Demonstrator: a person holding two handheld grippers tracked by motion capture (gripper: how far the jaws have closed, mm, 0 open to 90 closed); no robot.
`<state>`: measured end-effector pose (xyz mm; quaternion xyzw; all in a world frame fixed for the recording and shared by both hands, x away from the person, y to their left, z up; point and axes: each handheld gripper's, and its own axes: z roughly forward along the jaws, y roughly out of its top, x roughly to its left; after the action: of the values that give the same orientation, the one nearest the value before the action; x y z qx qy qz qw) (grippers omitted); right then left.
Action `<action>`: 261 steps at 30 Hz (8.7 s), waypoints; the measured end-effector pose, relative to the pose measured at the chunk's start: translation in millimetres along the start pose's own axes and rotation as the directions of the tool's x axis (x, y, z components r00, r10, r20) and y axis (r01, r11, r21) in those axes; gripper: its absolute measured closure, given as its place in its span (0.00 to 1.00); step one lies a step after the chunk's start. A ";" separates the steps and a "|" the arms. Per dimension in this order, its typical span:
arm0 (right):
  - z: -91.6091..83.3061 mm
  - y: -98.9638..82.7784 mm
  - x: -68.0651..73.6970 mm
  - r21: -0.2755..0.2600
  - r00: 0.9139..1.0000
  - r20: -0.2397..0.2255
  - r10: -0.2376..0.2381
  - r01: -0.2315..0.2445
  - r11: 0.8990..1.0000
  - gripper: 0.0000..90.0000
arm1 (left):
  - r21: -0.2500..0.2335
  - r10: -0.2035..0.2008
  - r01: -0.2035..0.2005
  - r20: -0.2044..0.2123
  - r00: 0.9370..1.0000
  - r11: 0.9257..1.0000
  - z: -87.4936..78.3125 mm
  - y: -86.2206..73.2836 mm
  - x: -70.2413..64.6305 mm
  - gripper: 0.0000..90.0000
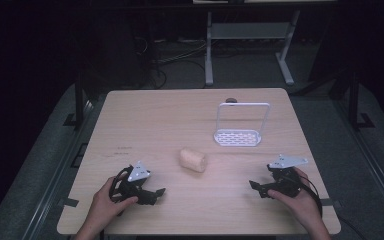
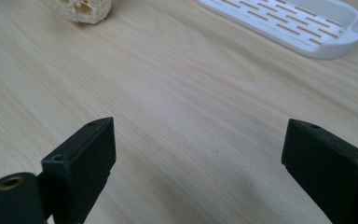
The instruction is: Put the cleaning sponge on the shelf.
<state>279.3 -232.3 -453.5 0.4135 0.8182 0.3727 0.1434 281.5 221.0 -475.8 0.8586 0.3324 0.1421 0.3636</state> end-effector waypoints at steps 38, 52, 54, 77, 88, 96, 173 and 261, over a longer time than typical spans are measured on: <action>22.5 41.5 21.7 -0.025 0.991 -0.092 -0.093 0.091 0.996 0.11 | 0.001 0.001 -0.001 0.000 1.000 1.000 -0.1 0.0 0.1 0.14; 36.1 54.1 29.9 -0.025 0.984 -0.129 -0.122 0.120 0.992 0.11 | 0.001 0.002 -0.002 0.000 1.000 1.000 -0.1 0.0 0.1 0.14; 38.2 56.0 31.3 -0.025 0.983 -0.138 -0.124 0.122 0.992 0.11 | 0.001 0.001 -0.001 0.000 1.000 1.000 -0.1 0.0 0.1 0.14; 51.6 76.6 41.9 -0.032 0.969 -0.189 -0.159 0.156 0.987 0.11 | 0.000 0.000 0.000 0.000 1.000 1.000 0.0 0.0 0.0 0.14; 59.9 86.1 45.0 -0.045 0.962 -0.215 -0.169 0.163 0.986 0.11 | 0.000 0.003 -0.003 -0.001 1.000 1.000 0.0 0.1 0.3 0.14; 66.5 93.7 49.3 -0.049 0.954 -0.242 -0.175 0.168 0.985 0.11 | 0.001 0.005 -0.005 -0.002 1.000 1.000 -0.1 0.1 0.4 0.14; 142.0 131.7 77.2 0.046 0.905 -0.341 -0.255 0.287 0.957 0.17 | -0.003 -0.001 0.001 -0.001 1.000 1.000 0.2 0.1 0.0 0.14; 74.9 120.1 27.2 -0.039 0.951 -0.226 -0.210 0.206 0.978 0.31 | 0.001 0.001 -0.001 -0.001 1.000 1.000 0.1 0.2 0.2 0.14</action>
<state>371.6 -128.6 -415.0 0.2783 0.8655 0.4068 0.0895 281.8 221.0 -475.7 0.8588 0.3321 0.1427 0.3630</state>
